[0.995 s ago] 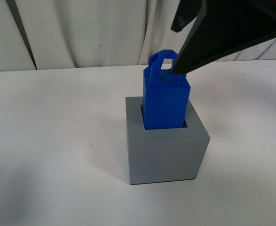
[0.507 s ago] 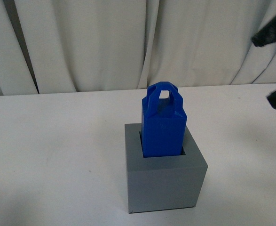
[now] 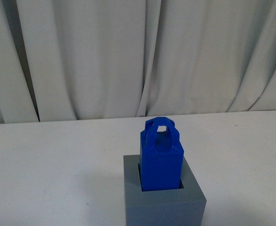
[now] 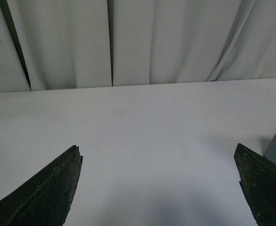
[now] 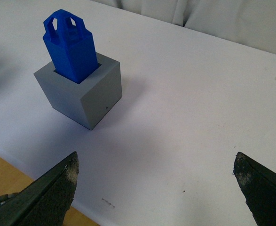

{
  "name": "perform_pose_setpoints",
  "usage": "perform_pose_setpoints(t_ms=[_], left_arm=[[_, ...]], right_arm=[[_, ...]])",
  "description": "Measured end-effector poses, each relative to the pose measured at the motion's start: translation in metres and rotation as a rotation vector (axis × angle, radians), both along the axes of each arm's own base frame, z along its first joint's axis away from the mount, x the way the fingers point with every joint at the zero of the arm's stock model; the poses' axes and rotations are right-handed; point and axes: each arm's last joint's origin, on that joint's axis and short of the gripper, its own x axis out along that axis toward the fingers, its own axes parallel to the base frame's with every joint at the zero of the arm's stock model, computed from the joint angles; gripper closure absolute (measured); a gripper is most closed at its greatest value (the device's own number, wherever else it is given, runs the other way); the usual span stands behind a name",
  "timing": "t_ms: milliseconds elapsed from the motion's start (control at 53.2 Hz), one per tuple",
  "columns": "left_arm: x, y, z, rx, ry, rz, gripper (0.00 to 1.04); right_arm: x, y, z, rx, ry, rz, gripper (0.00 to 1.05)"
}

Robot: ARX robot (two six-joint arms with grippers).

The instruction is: Insert blue part into gray base

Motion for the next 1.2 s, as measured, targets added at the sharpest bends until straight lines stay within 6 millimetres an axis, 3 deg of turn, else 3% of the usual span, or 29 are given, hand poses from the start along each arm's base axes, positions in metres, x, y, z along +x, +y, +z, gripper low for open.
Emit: perform_pose_setpoints(t_ms=[244,300,357,432,582,751,1202], left_arm=[[0.000,0.000,0.000,0.000,0.000,0.000,0.06],[0.000,0.000,0.000,0.000,0.000,0.000,0.06],[0.000,0.000,0.000,0.000,0.000,0.000,0.06],[0.000,0.000,0.000,0.000,0.000,0.000,0.06],[0.000,0.000,0.000,0.000,0.000,0.000,0.06],[0.000,0.000,0.000,0.000,0.000,0.000,0.06],[0.000,0.000,0.000,0.000,0.000,0.000,0.06]], right_arm=[[-0.001,0.000,-0.001,0.019,0.014,-0.014,0.07],[0.000,0.005,-0.011,-0.070,-0.104,-0.256,0.18],[-0.006,0.009,-0.021,-0.039,-0.227,-0.461,0.29],[-0.012,0.012,-0.023,0.027,-0.328,-0.596,0.39],[-0.025,0.021,-0.038,0.146,-0.353,-0.667,0.75],[-0.033,0.028,-0.049,0.159,-0.346,-0.676,1.04],[-0.051,0.037,-0.065,0.168,-0.347,-0.665,1.02]])
